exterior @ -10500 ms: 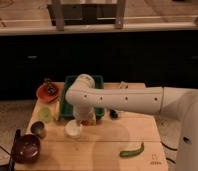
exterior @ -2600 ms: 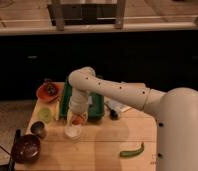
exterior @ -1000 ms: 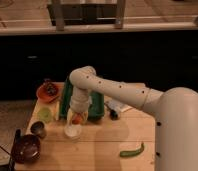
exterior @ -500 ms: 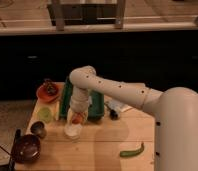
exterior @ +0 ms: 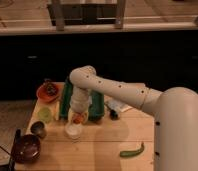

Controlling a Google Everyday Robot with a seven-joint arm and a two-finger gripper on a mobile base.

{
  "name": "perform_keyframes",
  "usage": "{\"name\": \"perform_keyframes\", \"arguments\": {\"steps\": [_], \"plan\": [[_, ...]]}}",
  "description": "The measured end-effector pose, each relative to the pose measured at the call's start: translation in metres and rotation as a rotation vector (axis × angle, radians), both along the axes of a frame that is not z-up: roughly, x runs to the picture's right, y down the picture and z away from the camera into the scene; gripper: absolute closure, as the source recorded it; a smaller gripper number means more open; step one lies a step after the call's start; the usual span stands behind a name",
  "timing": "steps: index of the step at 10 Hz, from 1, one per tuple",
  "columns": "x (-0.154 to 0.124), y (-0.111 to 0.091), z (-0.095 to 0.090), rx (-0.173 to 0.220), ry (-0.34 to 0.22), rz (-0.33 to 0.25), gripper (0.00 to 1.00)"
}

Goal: Place apple in paper cup

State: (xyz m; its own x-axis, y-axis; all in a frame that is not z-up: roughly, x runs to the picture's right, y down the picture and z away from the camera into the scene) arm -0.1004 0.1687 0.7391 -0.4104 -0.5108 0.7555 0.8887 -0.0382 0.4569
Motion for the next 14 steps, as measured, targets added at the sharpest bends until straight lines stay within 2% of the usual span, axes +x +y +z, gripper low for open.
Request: {"name": "perform_keyframes", "arguments": {"steps": [1, 2, 3, 5, 6, 8, 11, 14], "plan": [[-0.0001, 0.0002, 0.0001, -0.001, 0.0, 0.0, 0.67], [0.0003, 0.0002, 0.0003, -0.002, 0.0, -0.001, 0.59], [0.0003, 0.0005, 0.0004, -0.003, -0.001, -0.002, 0.56], [0.0005, 0.0005, 0.0004, -0.003, -0.001, -0.002, 0.58], [0.0005, 0.0006, 0.0005, -0.004, -0.001, -0.002, 0.62], [0.0009, 0.0007, 0.0009, -0.005, 0.0, -0.003, 0.57], [0.001, 0.0007, 0.001, -0.006, -0.001, -0.004, 0.57], [0.0013, 0.0006, 0.0013, -0.007, -0.001, -0.005, 0.62]]}}
